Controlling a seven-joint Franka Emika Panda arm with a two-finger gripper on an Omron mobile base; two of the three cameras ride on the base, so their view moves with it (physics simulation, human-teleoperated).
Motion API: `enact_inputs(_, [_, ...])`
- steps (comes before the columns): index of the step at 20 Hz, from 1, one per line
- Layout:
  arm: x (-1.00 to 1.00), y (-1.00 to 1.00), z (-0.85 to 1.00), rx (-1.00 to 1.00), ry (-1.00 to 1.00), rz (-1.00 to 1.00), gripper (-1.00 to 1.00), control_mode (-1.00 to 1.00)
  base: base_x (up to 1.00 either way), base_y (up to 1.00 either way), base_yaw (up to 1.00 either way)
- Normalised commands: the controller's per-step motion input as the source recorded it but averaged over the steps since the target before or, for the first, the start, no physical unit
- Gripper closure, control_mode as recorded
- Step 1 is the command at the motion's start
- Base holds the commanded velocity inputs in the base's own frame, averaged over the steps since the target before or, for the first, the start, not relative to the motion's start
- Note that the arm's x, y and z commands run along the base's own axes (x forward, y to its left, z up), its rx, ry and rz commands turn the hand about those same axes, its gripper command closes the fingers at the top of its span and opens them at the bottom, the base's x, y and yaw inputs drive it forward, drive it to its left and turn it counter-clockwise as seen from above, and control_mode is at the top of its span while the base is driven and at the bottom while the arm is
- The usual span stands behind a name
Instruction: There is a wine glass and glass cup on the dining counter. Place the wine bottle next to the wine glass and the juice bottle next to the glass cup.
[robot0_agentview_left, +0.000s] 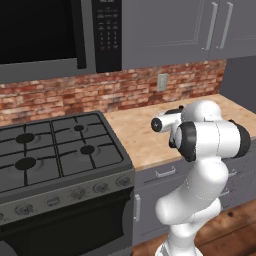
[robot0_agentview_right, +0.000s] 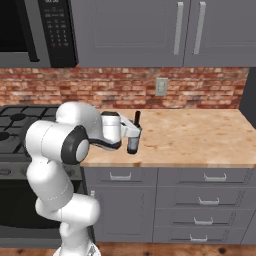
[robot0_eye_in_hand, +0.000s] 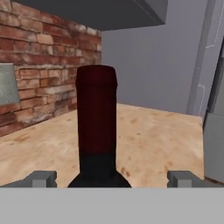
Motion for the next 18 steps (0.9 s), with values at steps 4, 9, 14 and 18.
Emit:
enact_inputs(4, [0.1,0.0,-0.1,0.0,0.0,0.07,-1.0,-1.0,0.0,0.0,0.0])
enact_inputs(9, [0.0,-0.01,-0.12,0.0,0.0,0.07,-1.0,-1.0,0.0,0.0,0.0])
enact_inputs(14, [0.01,-0.06,-0.11,0.0,0.0,0.07,-1.0,-1.0,0.0,0.0,0.0])
enact_inputs(18, [0.04,-0.04,-0.08,-0.01,0.0,0.07,1.0,-1.0,0.0,0.0,0.0])
